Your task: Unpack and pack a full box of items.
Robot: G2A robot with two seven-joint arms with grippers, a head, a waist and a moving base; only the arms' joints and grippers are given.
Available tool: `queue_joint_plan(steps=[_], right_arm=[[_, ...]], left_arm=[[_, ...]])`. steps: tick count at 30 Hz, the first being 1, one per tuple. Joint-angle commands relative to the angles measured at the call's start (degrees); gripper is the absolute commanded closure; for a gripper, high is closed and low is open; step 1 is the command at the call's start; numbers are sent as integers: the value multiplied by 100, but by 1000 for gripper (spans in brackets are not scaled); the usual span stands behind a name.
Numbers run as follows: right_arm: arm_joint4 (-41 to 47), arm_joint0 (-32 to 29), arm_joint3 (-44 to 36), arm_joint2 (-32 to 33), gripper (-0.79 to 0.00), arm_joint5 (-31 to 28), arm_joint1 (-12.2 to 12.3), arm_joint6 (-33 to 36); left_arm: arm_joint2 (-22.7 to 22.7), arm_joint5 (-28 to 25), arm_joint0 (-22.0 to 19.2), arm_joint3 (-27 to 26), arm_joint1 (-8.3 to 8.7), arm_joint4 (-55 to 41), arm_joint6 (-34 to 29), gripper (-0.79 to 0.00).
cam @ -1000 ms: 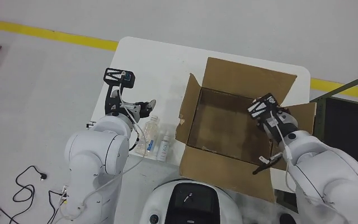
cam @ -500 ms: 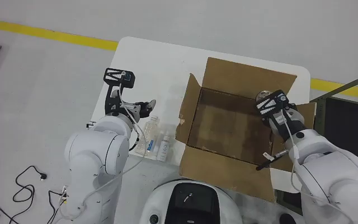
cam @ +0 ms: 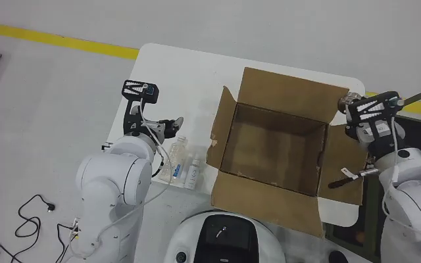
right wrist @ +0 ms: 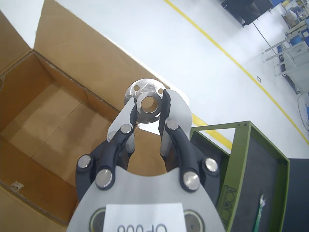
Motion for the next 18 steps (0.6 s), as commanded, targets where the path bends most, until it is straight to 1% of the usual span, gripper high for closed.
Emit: queue_joint_plan(steps=[1,7,14,18], right_arm=[[273,21,0,382,0,-38,22,34],[888,9,0,1264,0,-335,108,264],[977,-303,0,1846,0,-538,198,626],[991,-613,0,2139,0,-581,230,806]], left_arm=[[0,0,0,0,0,0,0,-785],[0,0,0,0,0,0,0,-785],[0,0,0,0,0,0,0,-785],[0,0,0,0,0,0,0,-785]])
